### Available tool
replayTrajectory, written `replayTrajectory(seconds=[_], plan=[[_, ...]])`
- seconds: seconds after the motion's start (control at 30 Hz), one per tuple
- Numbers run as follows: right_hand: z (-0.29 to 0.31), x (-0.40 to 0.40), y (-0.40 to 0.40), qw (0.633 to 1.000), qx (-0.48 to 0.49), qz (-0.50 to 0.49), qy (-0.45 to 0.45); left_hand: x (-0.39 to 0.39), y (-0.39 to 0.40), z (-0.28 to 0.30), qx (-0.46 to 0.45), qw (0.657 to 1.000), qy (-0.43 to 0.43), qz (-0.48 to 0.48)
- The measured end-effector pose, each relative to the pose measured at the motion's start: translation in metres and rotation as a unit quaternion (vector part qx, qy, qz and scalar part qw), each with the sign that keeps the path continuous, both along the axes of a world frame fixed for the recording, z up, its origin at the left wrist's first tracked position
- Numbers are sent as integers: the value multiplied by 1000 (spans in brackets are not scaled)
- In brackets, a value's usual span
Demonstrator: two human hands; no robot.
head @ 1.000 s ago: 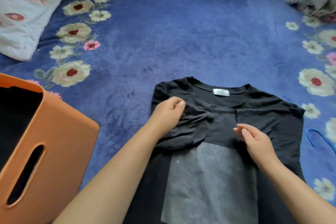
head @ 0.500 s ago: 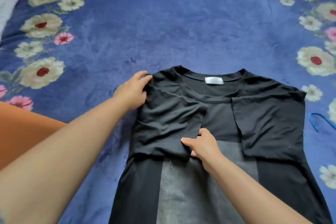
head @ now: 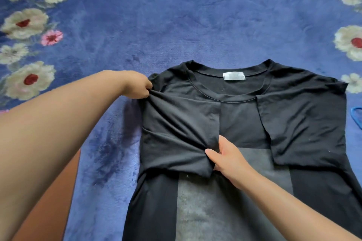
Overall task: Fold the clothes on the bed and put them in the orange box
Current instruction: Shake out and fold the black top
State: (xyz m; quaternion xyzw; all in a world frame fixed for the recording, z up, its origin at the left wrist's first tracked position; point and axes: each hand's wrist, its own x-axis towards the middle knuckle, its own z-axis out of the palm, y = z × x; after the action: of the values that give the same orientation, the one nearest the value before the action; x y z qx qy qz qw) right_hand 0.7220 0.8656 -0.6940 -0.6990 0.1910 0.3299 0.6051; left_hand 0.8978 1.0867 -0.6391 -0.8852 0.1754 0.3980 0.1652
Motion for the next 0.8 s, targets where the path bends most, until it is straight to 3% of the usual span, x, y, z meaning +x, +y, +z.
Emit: replayTrajectory(seconds=[0.17, 0.3, 0.4, 0.47, 0.53, 0.63, 0.7, 0.8], plan=[[1, 3, 7, 992, -114, 39, -23, -4, -5, -10, 68, 993, -95, -20], [10, -4, 13, 986, -141, 88, 2, -35, -17, -25, -9, 965, -259, 45], [22, -3, 10, 974, -182, 136, 4, -77, -24, -40, -181, 876, -425, 137], [27, 9, 6, 975, -198, 92, -38, -114, -28, -50, -270, 808, -473, 224], [30, 30, 4, 974, -213, 14, -80, -158, -33, -62, -282, 814, -451, 233], [22, 67, 7, 972, -200, -97, -73, -214, -37, -79, -289, 866, -377, 156], [11, 83, 9, 969, -202, -112, -84, -232, -33, -90, -245, 898, -342, 129], [8, 89, 3, 945, -242, -85, -205, -241, -34, -98, -233, 896, -353, 135]])
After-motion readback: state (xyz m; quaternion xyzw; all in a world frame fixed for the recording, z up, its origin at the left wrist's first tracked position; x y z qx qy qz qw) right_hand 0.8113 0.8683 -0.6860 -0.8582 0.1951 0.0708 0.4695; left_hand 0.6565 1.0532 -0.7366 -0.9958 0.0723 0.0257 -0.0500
